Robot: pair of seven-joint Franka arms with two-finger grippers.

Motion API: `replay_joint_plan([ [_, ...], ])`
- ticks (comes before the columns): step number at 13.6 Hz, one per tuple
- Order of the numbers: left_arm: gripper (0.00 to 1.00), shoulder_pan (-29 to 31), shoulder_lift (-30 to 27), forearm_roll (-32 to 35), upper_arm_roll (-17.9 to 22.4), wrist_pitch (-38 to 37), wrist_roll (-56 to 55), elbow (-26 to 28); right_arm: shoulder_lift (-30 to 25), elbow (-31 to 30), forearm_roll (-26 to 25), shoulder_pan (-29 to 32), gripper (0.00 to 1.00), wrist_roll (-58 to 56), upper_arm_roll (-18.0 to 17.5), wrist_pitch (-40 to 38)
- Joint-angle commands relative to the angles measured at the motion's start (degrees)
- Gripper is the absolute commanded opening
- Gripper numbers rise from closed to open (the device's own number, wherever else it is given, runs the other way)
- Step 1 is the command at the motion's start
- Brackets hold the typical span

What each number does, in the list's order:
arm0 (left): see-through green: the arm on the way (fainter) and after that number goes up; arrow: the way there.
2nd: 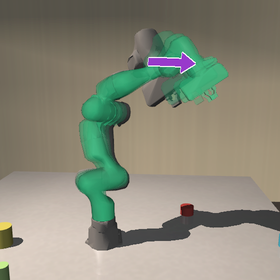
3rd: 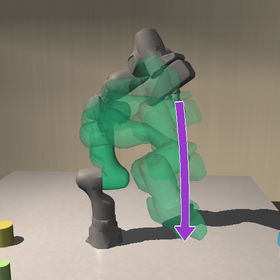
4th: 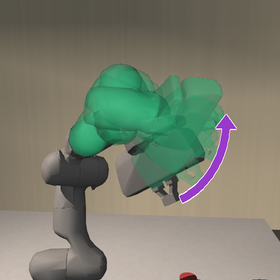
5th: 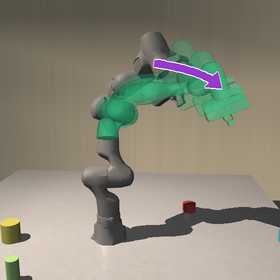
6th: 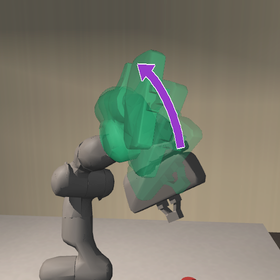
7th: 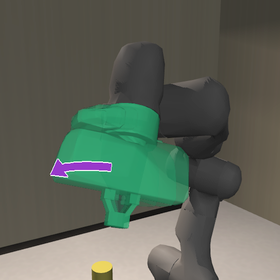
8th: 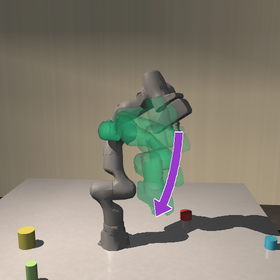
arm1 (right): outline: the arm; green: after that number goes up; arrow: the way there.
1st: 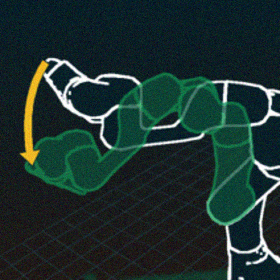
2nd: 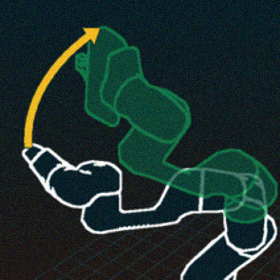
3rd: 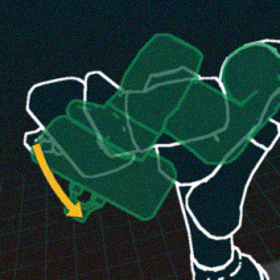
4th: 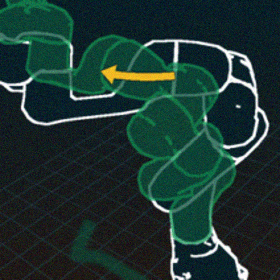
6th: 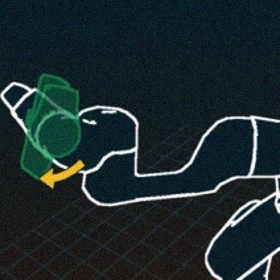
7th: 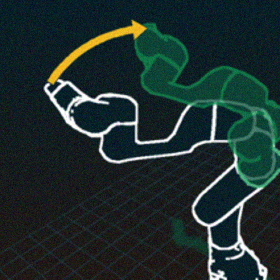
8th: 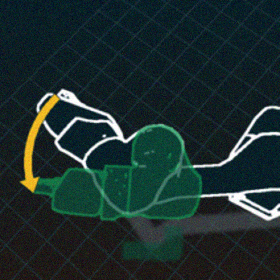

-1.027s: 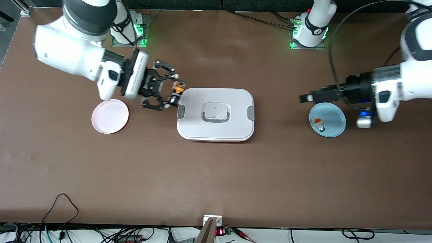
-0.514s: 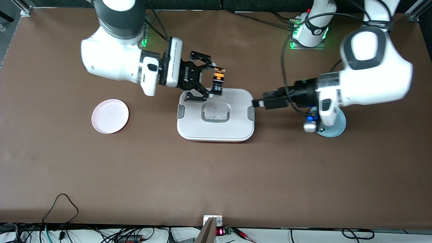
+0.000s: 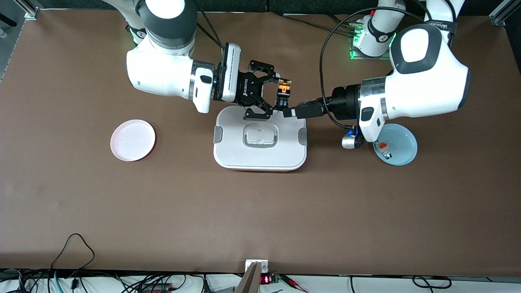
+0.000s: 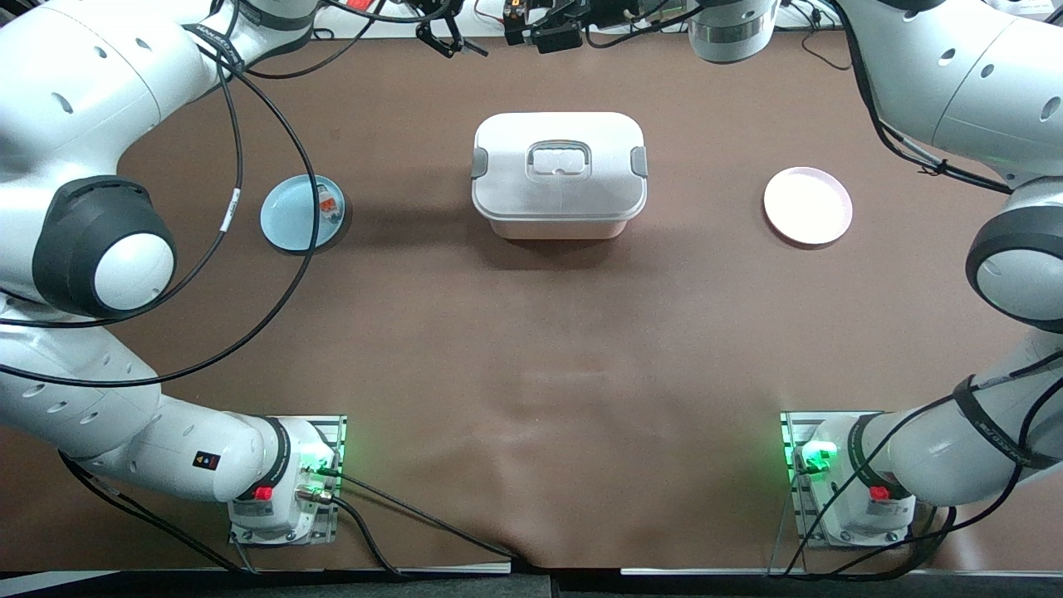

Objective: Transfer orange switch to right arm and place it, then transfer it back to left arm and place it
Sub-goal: 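Carry the switch above the box toward the approaching left gripper, then grasp the switch with the left gripper from the right gripper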

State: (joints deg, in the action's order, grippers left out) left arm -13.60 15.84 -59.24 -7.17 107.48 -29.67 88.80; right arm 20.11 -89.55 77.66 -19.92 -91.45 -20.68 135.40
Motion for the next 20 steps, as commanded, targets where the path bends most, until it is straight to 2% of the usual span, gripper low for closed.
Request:
replay_joint_plan([
  [1, 0.98, 1.0, -2.7, 1.1, 0.5, -5.3, 2.0, 0.2, 0.9, 2.1, 1.3, -0.3, 0.16, -0.3, 0.3, 0.9],
  [8, 0.98, 3.7, -4.8, 0.9, 0.2, -7.0, 3.8, -1.4, 0.8, 2.1, 0.8, -0.3, 0.16, -0.7, 0.3, 0.8],
  [10, 0.98, 2.8, -4.8, 0.9, -0.4, -6.5, 3.5, -1.3, 0.8, 2.1, 0.2, -0.3, 0.16, -0.7, 0.3, 0.8],
  [16, 0.98, -2.4, -3.3, 1.0, -1.7, 1.9, 3.1, -0.8, 0.8, 2.1, 0.1, -0.3, 0.16, -1.2, 0.3, 0.8],
  [20, 0.9, -2.2, -3.1, 0.9, -1.4, 1.9, 3.4, -1.1, 0.8, 2.1, 0.0, -0.3, 0.16, -1.2, 0.3, 1.0],
])
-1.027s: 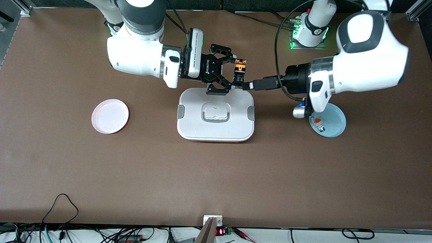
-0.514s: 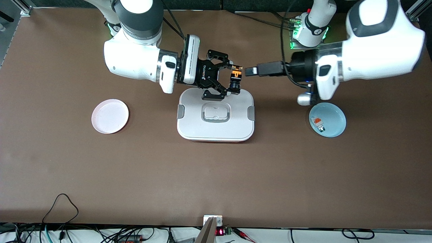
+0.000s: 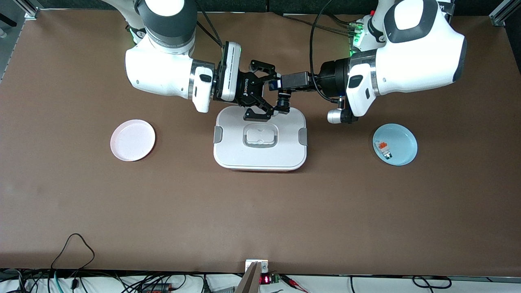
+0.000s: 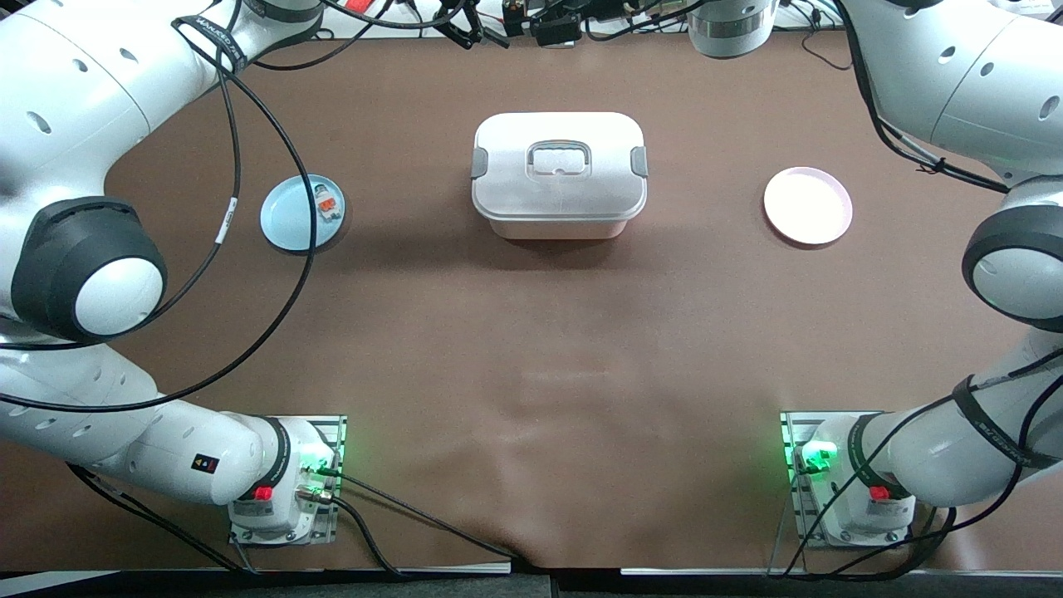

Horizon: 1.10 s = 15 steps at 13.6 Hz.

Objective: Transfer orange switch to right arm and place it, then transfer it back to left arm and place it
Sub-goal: 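Grasp the switch with the left gripper from the right gripper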

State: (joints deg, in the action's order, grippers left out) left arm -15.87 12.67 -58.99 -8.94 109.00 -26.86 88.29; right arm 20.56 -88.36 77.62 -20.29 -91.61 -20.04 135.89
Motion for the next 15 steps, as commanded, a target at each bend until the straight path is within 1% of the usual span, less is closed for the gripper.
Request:
replay_joint_plan([
  [1, 0.87, 0.3, 0.1, 0.6, 0.4, 0.4, 0.8, -0.6, 0.4, 0.8, 0.0, 0.0, 0.16, -1.1, -0.3, 1.2],
  [2, 0.85, 0.4, 0.1, 0.6, 0.5, 0.4, 0.8, -0.7, 0.4, 0.8, 0.1, -0.1, 0.16, -1.1, -0.3, 1.6],
  [4, 0.75, 0.4, 0.0, 0.6, 0.5, 0.4, 0.7, -0.7, 0.4, 0.8, 0.1, -0.3, 0.16, -1.1, -0.3, 1.7],
  [7, 0.51, 0.3, 0.1, 0.5, 0.4, 0.4, 0.7, -0.8, 0.4, 0.8, 0.1, -0.3, 0.16, -1.3, -0.3, 1.8],
  [10, 0.36, 0.3, 0.1, 0.5, 0.4, 0.4, 0.7, -0.8, 0.4, 0.8, 0.2, -0.3, 0.16, -1.8, -0.3, 1.8],
  [11, 0.34, 0.3, 0.1, 0.5, 0.4, 0.4, 0.8, -0.9, 0.4, 0.7, 0.2, -0.3, 0.16, -1.8, -0.3, 1.8],
  [14, 0.33, 0.2, 0.1, 0.5, 0.4, 0.4, 0.7, -0.9, 0.4, 0.6, 0.2, -0.3, 0.17, -1.9, -0.3, 1.8],
  [15, 0.32, 0.3, 0.1, 0.5, 0.4, 0.4, 0.7, -0.9, 0.3, 0.6, 0.2, -0.3, 0.31, -1.9, -0.3, 1.8],
])
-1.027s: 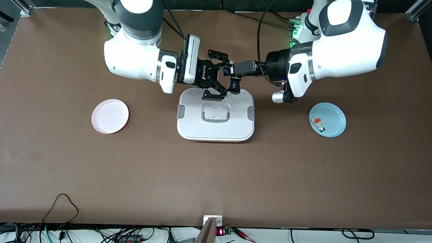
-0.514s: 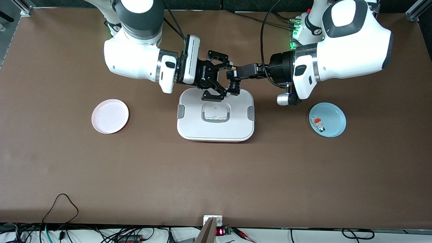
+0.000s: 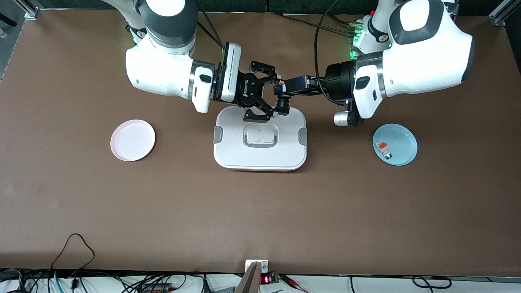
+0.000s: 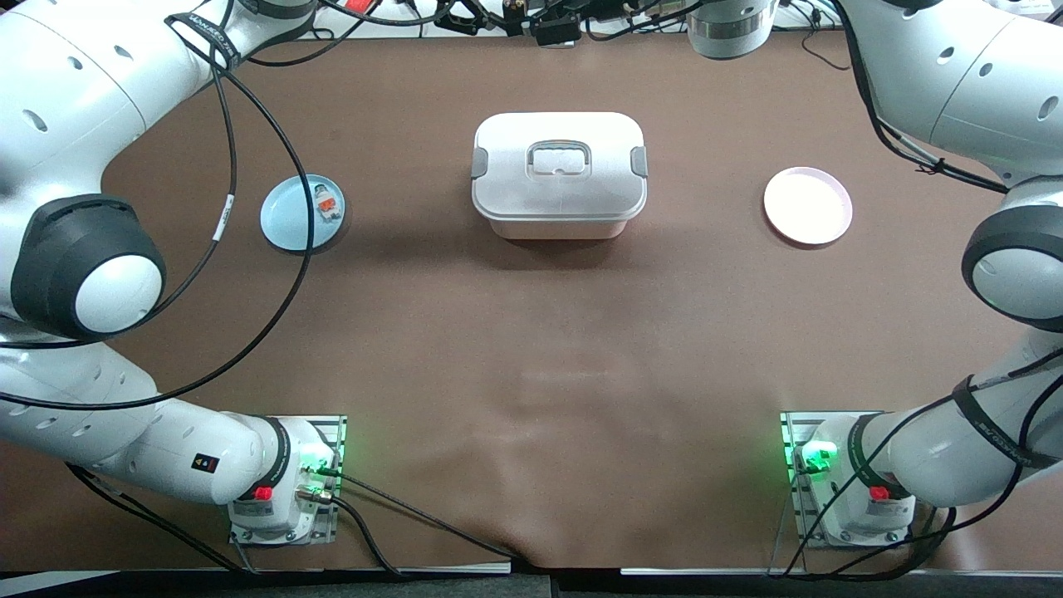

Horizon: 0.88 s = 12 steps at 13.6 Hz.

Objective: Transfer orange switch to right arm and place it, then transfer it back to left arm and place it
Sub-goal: 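Grasp the switch with the left gripper from the right gripper, then open the right gripper while the left gripper carries the switch away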

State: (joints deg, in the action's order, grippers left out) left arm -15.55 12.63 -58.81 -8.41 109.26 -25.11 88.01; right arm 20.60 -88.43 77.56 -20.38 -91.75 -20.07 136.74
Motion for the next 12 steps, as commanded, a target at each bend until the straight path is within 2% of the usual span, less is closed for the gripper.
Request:
replay_joint_plan([
  [1, 0.32, -0.1, 0.1, 0.4, -0.1, 0.2, -1.1, -0.7, 0.1, 0.7, 0.5, -0.2, 0.88, -1.2, -0.3, 0.9],
  [2, 0.32, 0.0, 0.1, 0.4, -0.1, 0.2, -1.1, -0.7, 0.0, 0.7, 0.5, -0.2, 1.0, -0.8, -0.3, 0.9],
  [12, 0.31, 0.2, 0.1, 0.4, 0.3, 0.2, -1.6, -0.6, -0.2, 0.2, 0.2, -0.1, 1.0, -0.5, -0.2, 1.0],
])
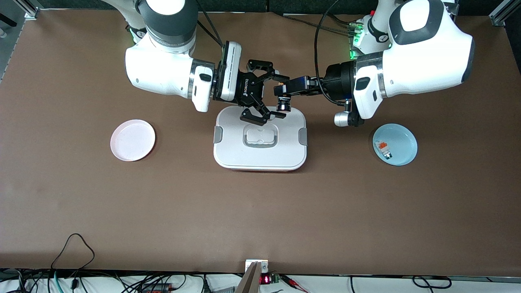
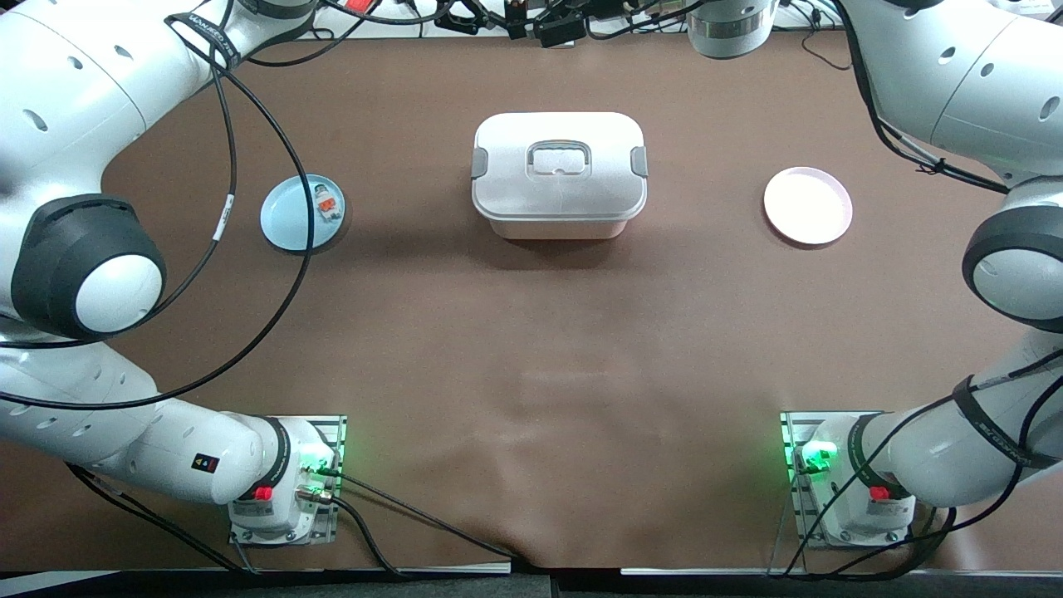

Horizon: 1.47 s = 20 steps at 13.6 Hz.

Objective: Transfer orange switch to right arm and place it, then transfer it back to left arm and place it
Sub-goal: 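Open the right gripper while the left gripper carries the switch away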

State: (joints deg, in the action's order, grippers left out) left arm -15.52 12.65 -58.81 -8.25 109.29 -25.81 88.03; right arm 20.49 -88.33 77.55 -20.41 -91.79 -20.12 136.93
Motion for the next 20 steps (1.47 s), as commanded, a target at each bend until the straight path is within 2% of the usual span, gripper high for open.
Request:
replay_joint_plan([
  [1, 0.31, 0.2, 0.1, 0.5, 0.2, 0.1, -0.9, -0.6, -0.1, -0.7, 0.2, 0.1, 1.0, -0.5, -0.1, 0.8],
  [3, 0.3, 0.7, 0.1, 0.5, 0.3, 0.1, -1.0, -0.5, -0.1, -1.8, -0.4, 1.2, 1.0, -0.9, 0.8, 0.7],
  [6, 0.26, 2.5, 0.2, 0.7, 0.7, 0.0, -1.1, -0.1, -0.6, -1.8, -8.9, 3.4, 1.0, -0.7, 2.4, 0.2],
  [9, 0.25, 7.9, 0.2, 6.1, 0.7, -2.9, -2.7, 1.3, -0.6, -2.6, -13.6, 7.5, 1.0, -0.6, 2.8, -2.9],
  [13, 0.24, 16.9, 2.2, 24.6, 0.7, -11.7, -7.6, 1.6, -1.4, -7.5, -14.1, 10.7, 1.0, 0.4, 3.0, -6.3],
  [14, 0.23, 19.1, 3.0, 29.8, 0.7, -14.3, -9.1, 1.6, -2.1, -9.0, -15.8, 11.7, 1.0, 1.3, 3.0, -7.8],
  [17, 0.23, 23.3, 4.5, 45.4, 0.7, -19.6, -17.9, 1.5, -4.0, -9.7, -29.4, 15.2, 1.0, 11.8, 3.0, -16.8],
  [19, 0.22, 25.4, 6.9, 49.7, 0.7, -19.5, -25.2, 1.4, -5.1, -9.1, -40.2, 16.1, 1.0, 22.3, 3.0, -20.6],
  [20, 0.21, 25.5, 8.1, 51.3, 0.9, -19.4, -26.9, 1.4, -5.5, -9.1, -43.1, 16.3, 1.0, 25.8, 3.0, -21.2],
])
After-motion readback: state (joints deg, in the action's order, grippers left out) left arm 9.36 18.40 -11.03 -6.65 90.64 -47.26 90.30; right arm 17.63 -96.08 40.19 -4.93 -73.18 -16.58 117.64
